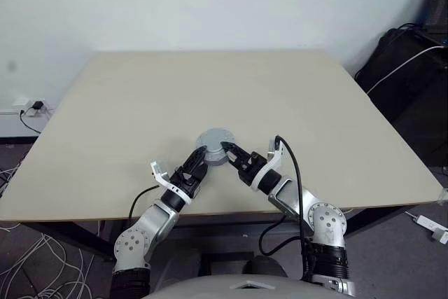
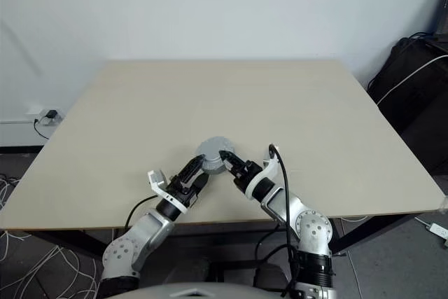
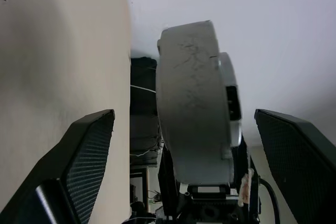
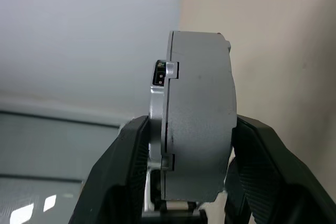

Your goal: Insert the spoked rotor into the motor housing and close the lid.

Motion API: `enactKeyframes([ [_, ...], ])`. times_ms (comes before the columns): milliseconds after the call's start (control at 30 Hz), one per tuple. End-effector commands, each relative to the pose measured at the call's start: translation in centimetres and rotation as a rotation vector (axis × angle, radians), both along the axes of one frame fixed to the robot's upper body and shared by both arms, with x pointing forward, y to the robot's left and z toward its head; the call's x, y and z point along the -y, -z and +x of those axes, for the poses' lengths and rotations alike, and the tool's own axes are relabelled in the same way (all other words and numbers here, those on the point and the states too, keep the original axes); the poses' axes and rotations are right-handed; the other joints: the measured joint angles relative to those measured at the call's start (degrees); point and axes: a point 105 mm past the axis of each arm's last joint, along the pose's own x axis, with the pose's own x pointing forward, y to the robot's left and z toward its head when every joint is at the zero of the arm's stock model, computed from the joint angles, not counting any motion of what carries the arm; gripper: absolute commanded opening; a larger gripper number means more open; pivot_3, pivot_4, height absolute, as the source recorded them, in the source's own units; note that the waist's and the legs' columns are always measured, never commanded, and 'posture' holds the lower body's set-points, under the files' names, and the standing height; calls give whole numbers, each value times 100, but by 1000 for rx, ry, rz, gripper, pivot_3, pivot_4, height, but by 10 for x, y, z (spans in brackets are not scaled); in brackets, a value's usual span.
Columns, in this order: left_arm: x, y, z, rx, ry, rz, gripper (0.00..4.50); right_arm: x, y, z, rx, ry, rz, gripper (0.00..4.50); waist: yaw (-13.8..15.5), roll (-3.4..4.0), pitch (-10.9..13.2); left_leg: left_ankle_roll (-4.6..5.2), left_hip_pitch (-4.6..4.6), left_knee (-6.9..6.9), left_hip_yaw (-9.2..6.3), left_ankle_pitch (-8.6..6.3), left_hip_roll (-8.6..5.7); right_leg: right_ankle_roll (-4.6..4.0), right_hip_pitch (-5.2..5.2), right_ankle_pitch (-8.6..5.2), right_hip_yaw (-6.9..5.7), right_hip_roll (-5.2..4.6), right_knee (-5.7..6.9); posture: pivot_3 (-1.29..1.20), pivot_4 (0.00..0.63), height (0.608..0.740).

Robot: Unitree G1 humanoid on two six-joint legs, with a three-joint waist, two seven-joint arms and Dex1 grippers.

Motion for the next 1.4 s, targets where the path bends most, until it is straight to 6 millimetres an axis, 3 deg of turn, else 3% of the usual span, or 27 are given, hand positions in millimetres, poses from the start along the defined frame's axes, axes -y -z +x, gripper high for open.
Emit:
enactKeyframes([
  [33, 35, -23, -1, 39, 10, -208, 4500, -10, -29, -8, 107, -76, 66, 2113, 0, 0, 0, 0, 0, 0, 0, 0, 0, 0, 0, 0, 0, 0, 0, 0, 0, 740],
  [200, 33, -24, -1, 46, 0, -207, 4500, -10, -27, -9, 97, -86, 63, 2113, 3, 0, 0, 13, 0, -1, 2, -8, 0, -2, -1, 1, 2, -1, 0, 0, 0, 740],
  [300, 29, -23, 0, 37, -29, -206, 3926, -8, -23, -7, 81, -74, 54, 2113, 2, 0, 0, 14, 2, -1, 7, -9, 0, -2, -1, 2, 7, 0, 0, 0, 0, 740],
  [467, 24, -23, 0, 35, -64, -208, 2269, -5, -18, -7, 62, -64, 44, 2110, 0, -1, -1, 9, 1, -2, 12, -6, 0, -2, -4, 2, 12, -1, -1, 0, 0, 740],
  [800, 24, -19, 2, 17, -78, -186, 2199, -1, -18, -2, 116, -36, -45, 2092, 3, -1, -1, 15, 4, -5, 19, -9, 0, -1, -5, 2, 20, -1, -1, 0, 0, 740],
  [833, 24, -18, 3, 12, -85, -177, 2199, 0, -17, -2, 117, -33, -52, 2835, 7, -1, -2, 15, 4, -5, 20, -10, 0, -1, -5, 2, 21, -2, -1, 0, 0, 740],
  [967, 22, -11, 7, -8, -109, -109, 2163, 4, -15, -4, 128, -31, -99, 4107, 7, -2, -2, 15, 5, -5, 25, -10, 0, 0, -6, 3, 26, -3, -2, 0, 0, 740],
  [1033, 18, -6, 11, -23, -132, -70, 2160, 12, -9, -4, 147, -20, -214, 4500, 8, -2, -2, 15, 5, -6, 26, -10, 0, 0, -6, 3, 27, -3, -2, 0, 0, 740],
  [1267, -15, 1, 42, -45, -290, 76, 2152, 52, 9, 4, 410, 53, -823, 4500, 49, -11, -2, 3, 6, -5, 36, -2, -2, 0, -7, 5, 30, -8, -3, 0, 0, 740],
  [1400, -41, 1, 71, -55, -396, 150, 2140, 59, 17, 1, 574, 56, -1048, 4500, 74, -26, -9, 0, 7, 2, 37, 0, -1, 2, -6, 9, 31, -6, -2, 0, 0, 740],
])
